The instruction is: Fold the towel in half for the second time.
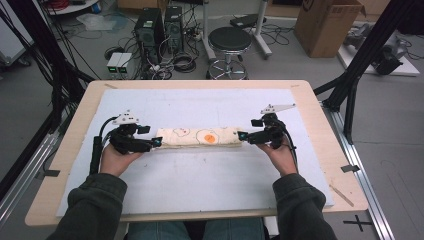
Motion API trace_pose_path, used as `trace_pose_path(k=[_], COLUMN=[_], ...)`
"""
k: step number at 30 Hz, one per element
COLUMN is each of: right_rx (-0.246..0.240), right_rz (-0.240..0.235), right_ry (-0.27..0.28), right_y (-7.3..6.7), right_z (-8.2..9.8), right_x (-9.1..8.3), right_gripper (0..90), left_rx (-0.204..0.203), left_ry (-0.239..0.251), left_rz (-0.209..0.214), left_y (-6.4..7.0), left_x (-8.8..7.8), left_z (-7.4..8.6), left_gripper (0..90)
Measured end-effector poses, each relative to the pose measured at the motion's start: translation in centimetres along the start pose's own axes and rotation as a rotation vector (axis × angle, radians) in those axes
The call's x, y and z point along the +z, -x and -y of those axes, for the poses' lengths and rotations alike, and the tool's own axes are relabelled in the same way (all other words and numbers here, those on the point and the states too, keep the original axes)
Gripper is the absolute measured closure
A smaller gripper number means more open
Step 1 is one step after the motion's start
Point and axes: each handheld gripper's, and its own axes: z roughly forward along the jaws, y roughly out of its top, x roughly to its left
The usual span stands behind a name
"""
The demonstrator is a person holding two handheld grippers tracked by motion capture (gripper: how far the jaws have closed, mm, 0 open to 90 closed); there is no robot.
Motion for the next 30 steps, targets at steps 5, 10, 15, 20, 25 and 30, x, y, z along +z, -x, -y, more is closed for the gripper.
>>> trace_pose_path(k=[5, 10, 15, 20, 25, 30], right_rx=[-0.019, -0.018, -0.008, -0.013, -0.018, -0.015], right_rz=[-0.003, -0.002, -0.006, 0.003, 0.008, 0.012], right_ry=[0.010, 0.019, 0.026, 0.022, 0.026, 0.026], right_y=[-0.5, -0.8, -1.0, -1.1, -1.2, -1.3], right_z=[0.0, 0.3, 1.3, 1.9, 2.4, 3.0], right_x=[-0.4, -0.6, -0.8, -1.0, -1.4, -1.8], right_gripper=[12.3, 12.3, 12.2, 12.1, 12.1, 12.1], left_rx=[0.012, 0.007, 0.001, -0.003, -0.009, -0.007], left_ry=[-0.002, 0.000, 0.020, 0.025, 0.024, 0.027], left_rz=[0.002, -0.003, -0.006, -0.013, -0.017, -0.024], left_y=[0.3, 0.4, 0.7, 0.8, 1.0, 1.2], left_x=[-0.4, -1.1, -1.7, -2.2, -2.6, -3.0], left_z=[0.7, 1.3, 1.8, 2.3, 2.9, 3.4], left_gripper=[30.1, 29.8, 29.7, 28.3, 27.8, 27.4])
